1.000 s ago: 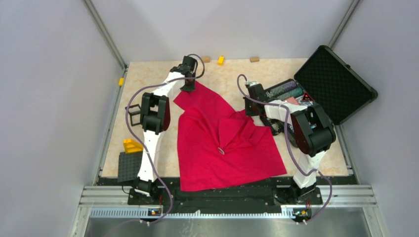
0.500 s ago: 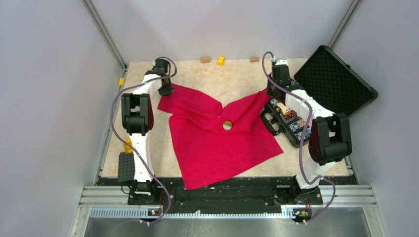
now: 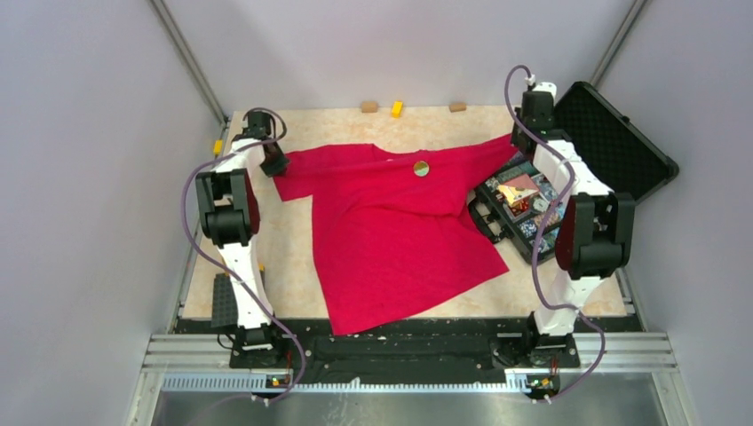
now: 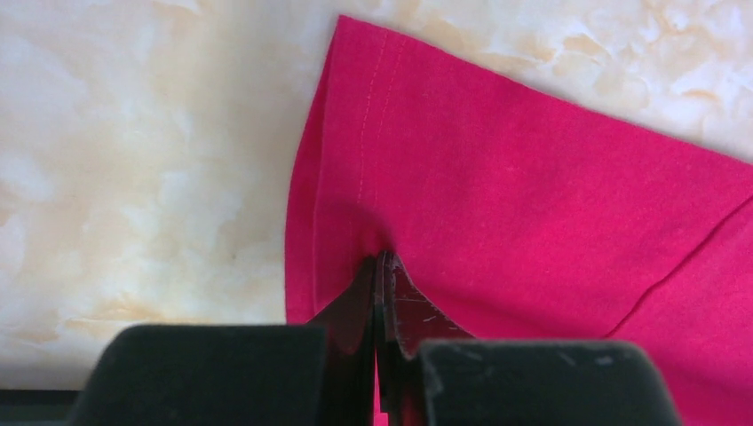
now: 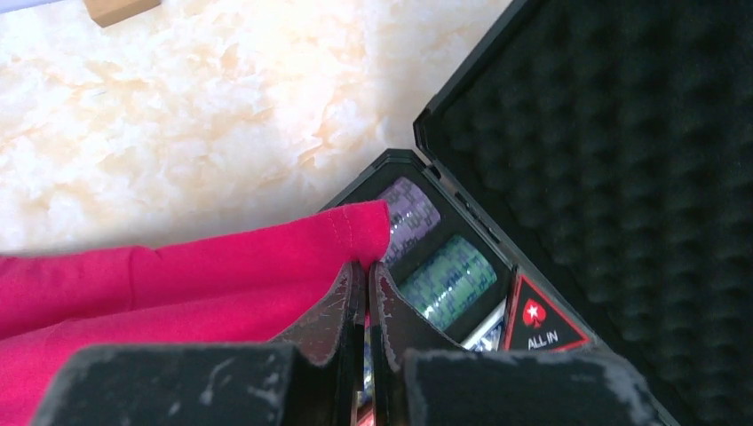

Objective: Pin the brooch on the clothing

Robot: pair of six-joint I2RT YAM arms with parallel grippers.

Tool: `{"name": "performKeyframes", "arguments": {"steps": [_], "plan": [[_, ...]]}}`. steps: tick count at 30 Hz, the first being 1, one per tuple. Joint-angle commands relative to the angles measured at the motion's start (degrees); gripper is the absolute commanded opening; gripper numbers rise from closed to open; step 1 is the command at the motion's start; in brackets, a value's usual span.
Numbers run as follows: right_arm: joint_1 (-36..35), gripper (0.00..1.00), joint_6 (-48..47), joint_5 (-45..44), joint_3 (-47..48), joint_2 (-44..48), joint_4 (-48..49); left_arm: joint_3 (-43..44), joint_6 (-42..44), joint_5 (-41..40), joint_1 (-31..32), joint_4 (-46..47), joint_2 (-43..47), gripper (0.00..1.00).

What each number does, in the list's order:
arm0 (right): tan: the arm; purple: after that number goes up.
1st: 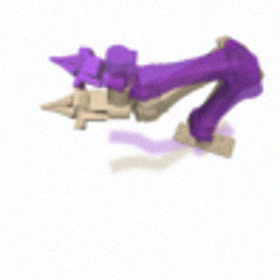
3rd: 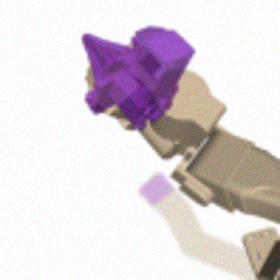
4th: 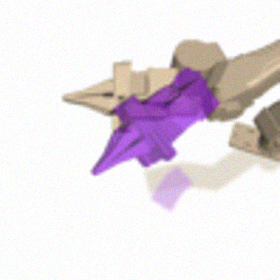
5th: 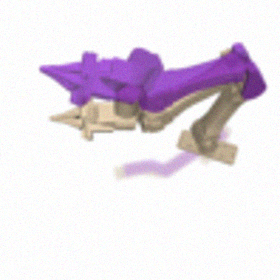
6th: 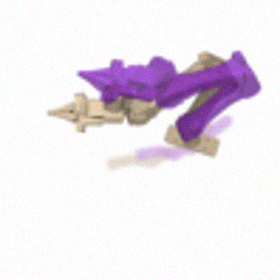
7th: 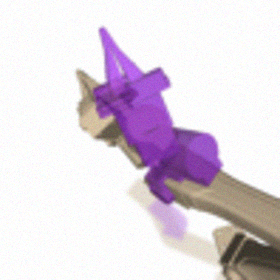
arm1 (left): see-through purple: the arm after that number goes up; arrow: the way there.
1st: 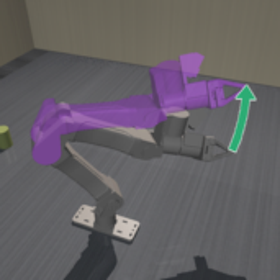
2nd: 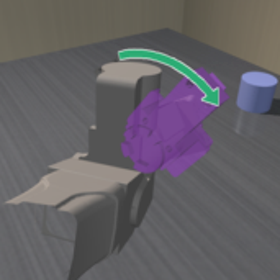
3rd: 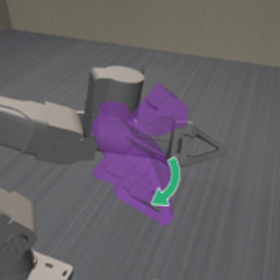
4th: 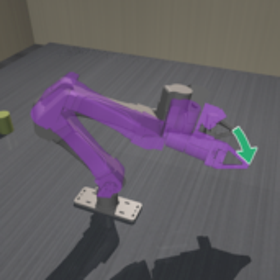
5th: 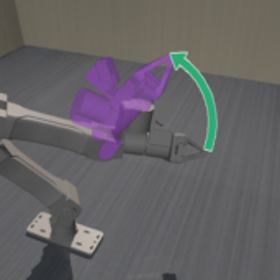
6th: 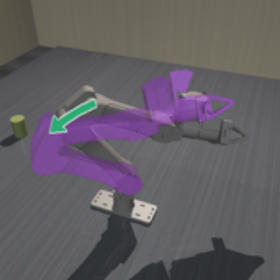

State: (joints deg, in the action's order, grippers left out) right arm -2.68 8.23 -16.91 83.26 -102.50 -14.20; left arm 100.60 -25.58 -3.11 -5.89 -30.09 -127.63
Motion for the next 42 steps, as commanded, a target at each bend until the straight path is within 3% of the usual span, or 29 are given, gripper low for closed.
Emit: {"name": "performKeyframes", "arguments": {"steps": [1, 2, 3, 4, 5, 8, 9, 16, 19, 25, 28, 34, 42], "plan": [[1.38, 0.0, -3.61, -2.15, 6.84, -3.91, -0.27, 0.07, -0.39, 3.75, -0.06, 2.15, 2.6, 0.0], [1.38, 0.01, -3.77, -1.43, 7.96, -4.67, -1.41, 0.01, -0.24, 5.26, 0.16, 2.59, 3.1, 0.0], [1.38, 0.17, -4.08, 0.05, 8.86, -5.2, -2.37, -0.16, 0.05, 6.18, 0.24, 3.14, 3.72, 0.05], [1.41, 0.39, -4.33, 1.31, 9.41, -5.55, -3.0, -0.14, 0.3, 6.95, 0.45, 3.32, 4.31, 0.19], [1.41, 0.5, -4.43, 2.51, 9.77, -5.63, -3.79, -0.07, 0.42, 7.38, 0.63, 3.3, 4.97, 0.34], [0.94, 0.61, -4.05, 5.17, 8.29, -3.37, -4.93, -0.27, 1.42, 7.04, 2.15, 2.84, 8.21, 0.68], [0.36, 0.62, -4.27, 5.19, 7.13, -2.04, -4.62, -0.49, 2.06, 6.76, 3.13, 2.8, 9.4, 0.7], [-7.69, 0.64, -2.38, 10.49, -2.59, 6.77, -0.17, -7.4, 6.72, 3.94, 16.2, 5.77, 21.31, 0.72], [-10.42, 0.64, -0.65, 15.65, -2.26, 5.09, 0.87, -14.7, 6.67, 7.86, 22.98, 11.18, 26.69, 0.72], [-14.7, 0.51, 3.34, 25.63, 2.37, -3.28, 1.72, -30.56, 4.88, 12.76, 32.36, 23.61, 34.56, 0.64], [-15.82, 0.48, 4.86, 27.98, 5.31, -7.95, 2.53, -37.04, 0.93, 17.54, 35.7, 30.52, 35.13, 0.59], [-15.94, 0.37, 11.33, 39.27, 9.68, -17.15, 7.52, -43.4, -0.26, 18.57, 43.8, 41.43, 32.42, 0.55], [-15.92, 0.38, 16.74, 36.79, 14.71, -24.93, 8.6, -44.64, 1.02, 25.29, 49.81, 45.85, 26.14, 0.54]]}}
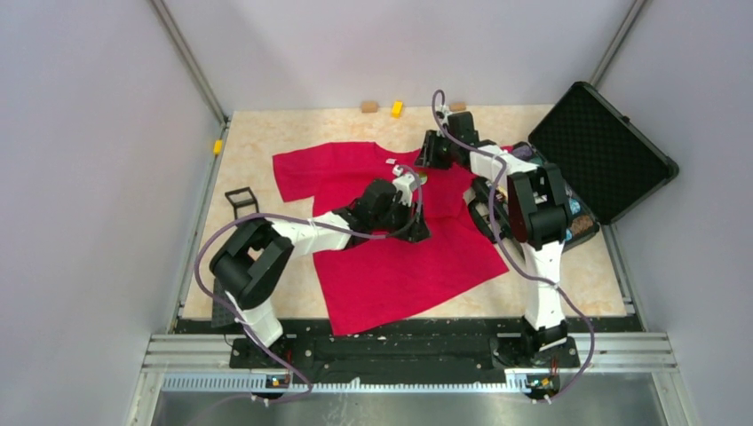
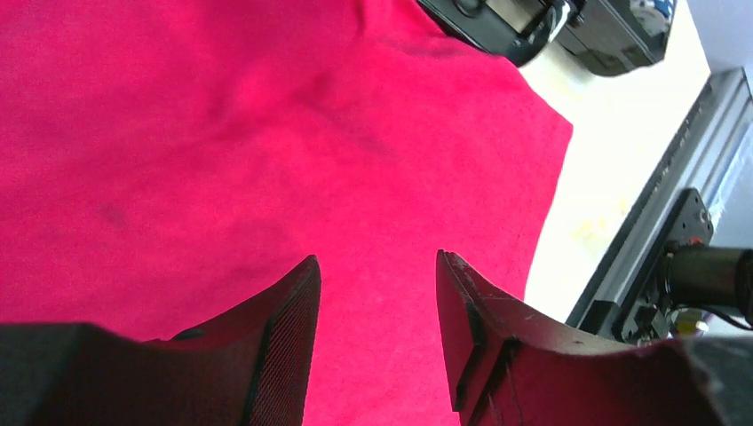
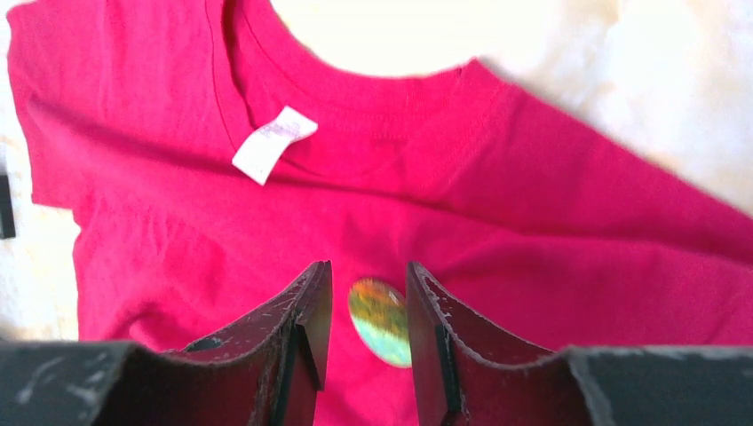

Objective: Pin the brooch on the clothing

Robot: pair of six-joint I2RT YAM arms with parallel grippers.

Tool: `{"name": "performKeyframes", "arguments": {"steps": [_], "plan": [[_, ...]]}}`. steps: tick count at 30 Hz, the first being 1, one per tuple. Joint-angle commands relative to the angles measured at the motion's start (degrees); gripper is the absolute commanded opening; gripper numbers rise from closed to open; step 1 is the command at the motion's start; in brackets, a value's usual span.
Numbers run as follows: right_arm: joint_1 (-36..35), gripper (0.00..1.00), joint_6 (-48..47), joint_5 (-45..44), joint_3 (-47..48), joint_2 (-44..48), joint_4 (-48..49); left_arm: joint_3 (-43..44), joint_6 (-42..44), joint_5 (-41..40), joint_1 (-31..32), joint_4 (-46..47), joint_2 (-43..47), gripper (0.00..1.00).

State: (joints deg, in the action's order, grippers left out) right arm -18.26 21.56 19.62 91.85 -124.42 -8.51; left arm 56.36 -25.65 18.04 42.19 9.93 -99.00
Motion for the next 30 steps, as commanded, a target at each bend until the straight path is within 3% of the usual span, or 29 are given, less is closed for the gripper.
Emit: {"name": "performKeyframes", "arguments": {"steps": [1, 12, 21, 30], "plan": [[-0.29, 0.38, 3.69, 0.41, 7.21, -4.13, 2.78, -0.07, 1.61, 5.0, 1.93, 5.35, -3.64, 0.54], [-0.43, 0.39, 7.09, -4.36, 14.98, -11.56, -1.99, -2.26, 2.23, 10.53, 3.94, -0.83, -8.93, 0.51], [-0.44, 0.4, 8.77, -9.49, 30.69, -19.43, -14.16, -6.12, 3.13, 14.01, 5.53, -5.89, -6.97, 0.51], [-0.38, 0.44, 9.34, -8.97, 32.51, -20.71, -14.24, -8.77, 5.48, 14.8, 6.83, -9.23, -3.86, 0.51]]}}
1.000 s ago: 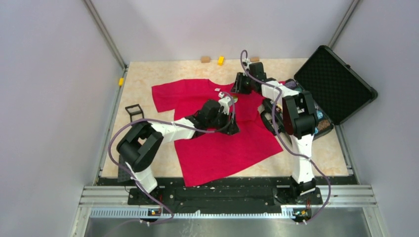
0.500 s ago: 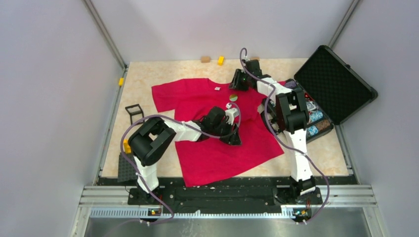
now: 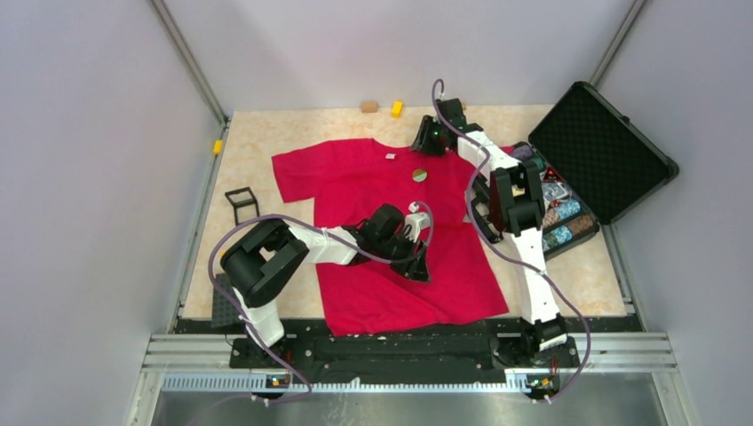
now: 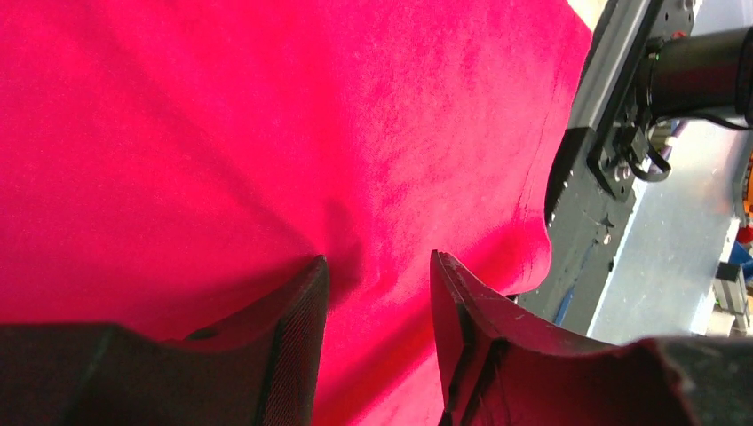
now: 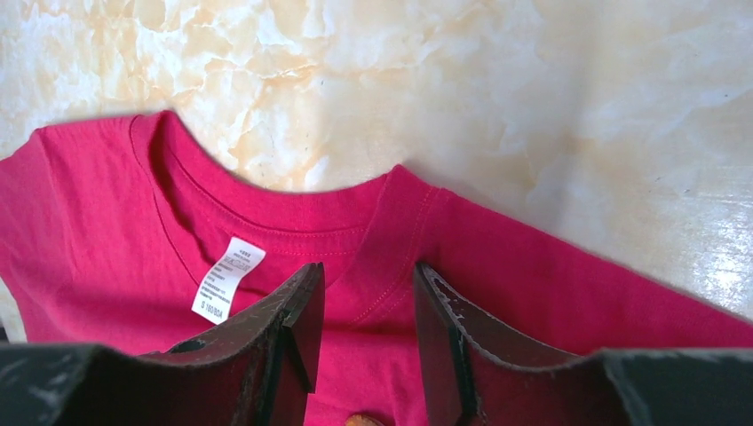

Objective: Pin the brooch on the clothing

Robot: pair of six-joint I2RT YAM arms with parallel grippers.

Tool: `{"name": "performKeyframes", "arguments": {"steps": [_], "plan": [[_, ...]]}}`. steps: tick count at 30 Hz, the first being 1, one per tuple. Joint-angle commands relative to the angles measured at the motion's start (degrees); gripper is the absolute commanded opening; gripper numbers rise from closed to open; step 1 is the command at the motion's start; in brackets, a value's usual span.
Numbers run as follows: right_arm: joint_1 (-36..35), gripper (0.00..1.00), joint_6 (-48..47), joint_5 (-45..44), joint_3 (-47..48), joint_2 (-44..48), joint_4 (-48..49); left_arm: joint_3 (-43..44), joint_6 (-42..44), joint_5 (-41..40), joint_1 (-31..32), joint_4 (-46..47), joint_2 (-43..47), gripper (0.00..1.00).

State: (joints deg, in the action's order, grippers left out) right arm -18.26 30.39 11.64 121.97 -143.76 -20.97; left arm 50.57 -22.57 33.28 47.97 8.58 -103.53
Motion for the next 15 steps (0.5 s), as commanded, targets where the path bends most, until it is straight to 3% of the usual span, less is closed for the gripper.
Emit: {"name": "performKeyframes", "arguments": {"steps": [1, 7, 15], "plan": [[-0.44, 0.44, 0.37, -0.82, 2.27, -1.28, -1.68, -3.25, 2.56, -0.51, 1.3, -8.15, 0.95, 0.51], [-0.45, 0.5, -0.28, 0.32, 0.2, 1.4, 0.29, -4.53, 2.09, -2.71, 2.04, -8.32, 4.85, 0.51], [-0.23, 0.62, -6.35, 1.79, 0.37, 7.94, -1.51, 4.44, -1.15, -4.88, 2.07, -7.76, 12.54, 0.59]]}}
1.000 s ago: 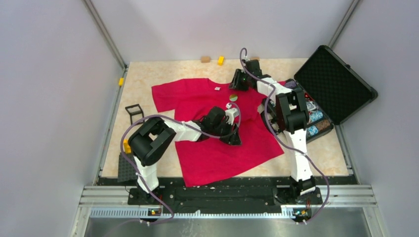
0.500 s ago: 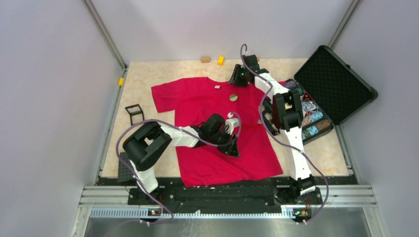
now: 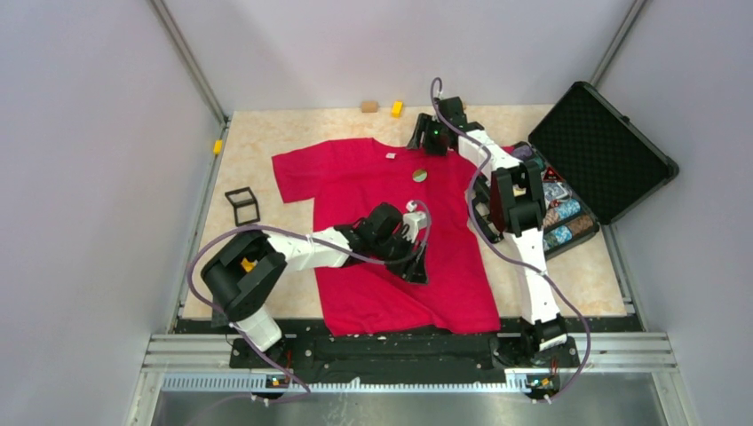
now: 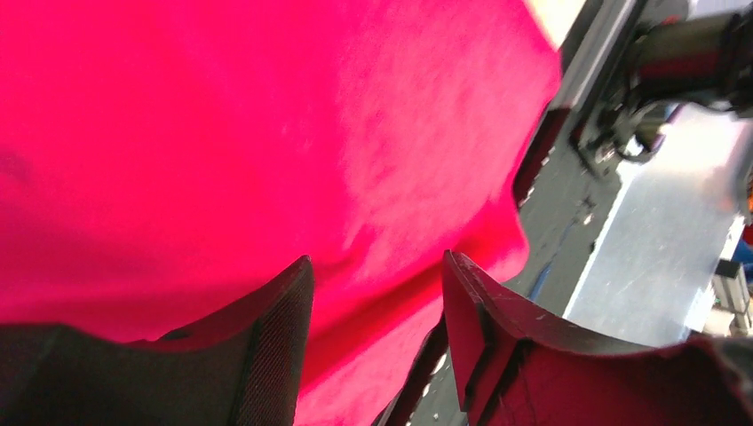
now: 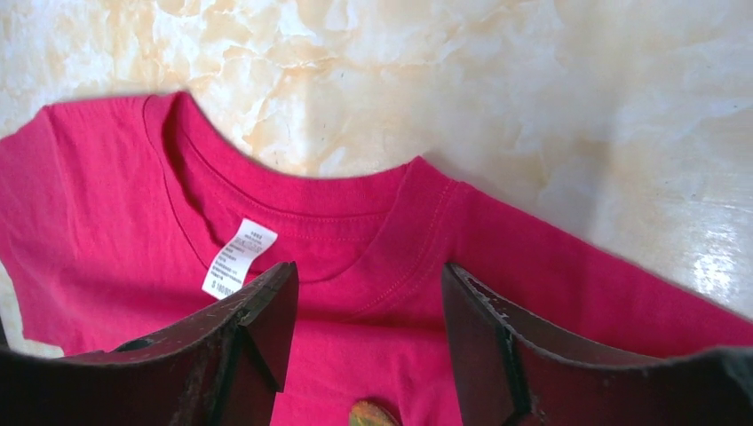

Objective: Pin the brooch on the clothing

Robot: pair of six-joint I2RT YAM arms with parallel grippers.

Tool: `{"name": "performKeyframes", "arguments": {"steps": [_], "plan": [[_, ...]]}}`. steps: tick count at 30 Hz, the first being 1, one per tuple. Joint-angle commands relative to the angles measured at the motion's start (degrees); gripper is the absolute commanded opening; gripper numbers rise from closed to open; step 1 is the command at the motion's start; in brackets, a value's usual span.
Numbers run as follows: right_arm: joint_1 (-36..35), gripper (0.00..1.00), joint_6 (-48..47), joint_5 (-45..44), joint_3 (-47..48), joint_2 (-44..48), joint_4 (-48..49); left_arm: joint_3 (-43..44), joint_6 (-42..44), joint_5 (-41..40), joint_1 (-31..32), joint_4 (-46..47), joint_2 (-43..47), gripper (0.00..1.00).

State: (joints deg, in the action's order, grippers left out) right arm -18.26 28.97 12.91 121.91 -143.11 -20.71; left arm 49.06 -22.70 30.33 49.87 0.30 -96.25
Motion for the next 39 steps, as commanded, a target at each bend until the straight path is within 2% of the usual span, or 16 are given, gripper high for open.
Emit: {"name": "performKeyframes", "arguments": {"steps": [1, 8, 14, 18, 23, 34, 39], "plan": [[-0.19, 0.63, -7.0, 0.69, 0.46, 8.16, -2.4, 7.1, -0.92, -2.68, 0.0, 0.2, 5.75, 0.6], [-0.19, 0.69, -27.17, -0.63, 0.91, 10.94, -7.76, 10.45, -5.22, -9.25, -5.34, -2.74, 7.25, 0.66], [-0.11, 0.69, -36.07, -9.86, 4.19, 6.44, -12.95, 3.15, -12.58, -10.03, -15.56, 1.09, 10.07, 0.66], [-0.05, 0.66, -38.28, -11.99, 4.58, 4.41, -12.16, -0.9, -13.12, -10.31, -21.38, 0.76, 12.95, 0.66], [-0.06, 0.61, -39.11, -10.99, 7.71, 1.14, -12.3, -3.32, -11.13, -11.95, -25.08, -2.72, 15.77, 0.66], [-0.11, 0.58, -41.58, -10.08, 12.47, -3.93, -14.42, -8.43, -11.68, -13.94, -26.05, -2.83, 16.53, 0.66], [-0.08, 0.5, -41.33, -9.52, 13.71, -5.9, -15.83, -8.9, -11.93, -13.89, -26.18, -2.54, 16.66, 0.66]]}}
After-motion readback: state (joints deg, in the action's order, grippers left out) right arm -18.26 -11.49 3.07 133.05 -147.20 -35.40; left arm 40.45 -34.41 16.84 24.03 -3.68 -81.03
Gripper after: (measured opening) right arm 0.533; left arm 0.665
